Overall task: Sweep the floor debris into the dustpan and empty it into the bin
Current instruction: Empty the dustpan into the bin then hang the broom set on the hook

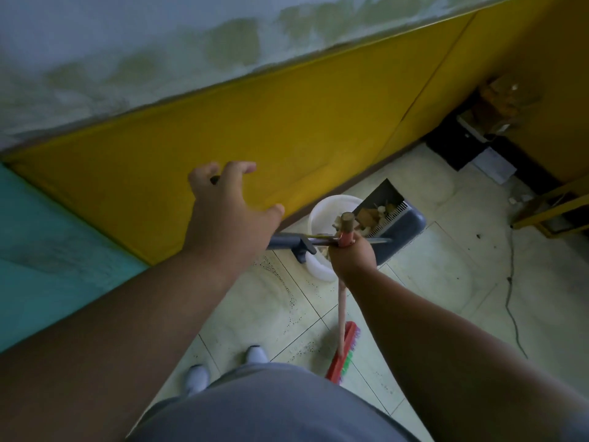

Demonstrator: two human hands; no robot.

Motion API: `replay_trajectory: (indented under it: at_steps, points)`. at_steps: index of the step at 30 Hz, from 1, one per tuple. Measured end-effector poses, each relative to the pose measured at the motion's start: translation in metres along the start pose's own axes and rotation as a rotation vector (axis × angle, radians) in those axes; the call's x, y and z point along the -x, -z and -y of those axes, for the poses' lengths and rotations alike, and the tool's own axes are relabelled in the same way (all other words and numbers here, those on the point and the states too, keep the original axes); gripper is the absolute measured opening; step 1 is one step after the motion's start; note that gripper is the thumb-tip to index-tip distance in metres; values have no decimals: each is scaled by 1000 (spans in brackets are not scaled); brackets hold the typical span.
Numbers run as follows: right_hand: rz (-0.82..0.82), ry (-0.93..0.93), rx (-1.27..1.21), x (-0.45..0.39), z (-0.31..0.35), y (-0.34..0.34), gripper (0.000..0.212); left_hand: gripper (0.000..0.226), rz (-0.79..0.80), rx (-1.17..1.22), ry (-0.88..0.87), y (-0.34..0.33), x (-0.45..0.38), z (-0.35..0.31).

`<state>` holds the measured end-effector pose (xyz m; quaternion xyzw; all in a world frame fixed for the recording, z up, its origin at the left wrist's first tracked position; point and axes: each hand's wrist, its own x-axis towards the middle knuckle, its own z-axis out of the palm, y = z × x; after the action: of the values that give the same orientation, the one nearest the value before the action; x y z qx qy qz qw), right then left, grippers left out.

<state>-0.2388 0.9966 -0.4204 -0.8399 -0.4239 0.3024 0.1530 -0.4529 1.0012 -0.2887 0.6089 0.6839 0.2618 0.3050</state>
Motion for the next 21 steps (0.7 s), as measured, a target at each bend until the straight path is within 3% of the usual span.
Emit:
replay_trajectory:
  at_steps: [4,11,15,21]
  points:
    - [28,-31,12,-7,-5,-2,9,57,20,-402,-289,2,9,-5]
    - [62,-32,113,-7,-16,-13,4,76,516,-787,-391,27,4,-25]
    - [110,4,132,-5,-13,-19,2,54,626,-1034,-416,32,8,-30]
    - [95,-29,40,-7,-5,-15,4,27,778,-903,-232,17,13,-25]
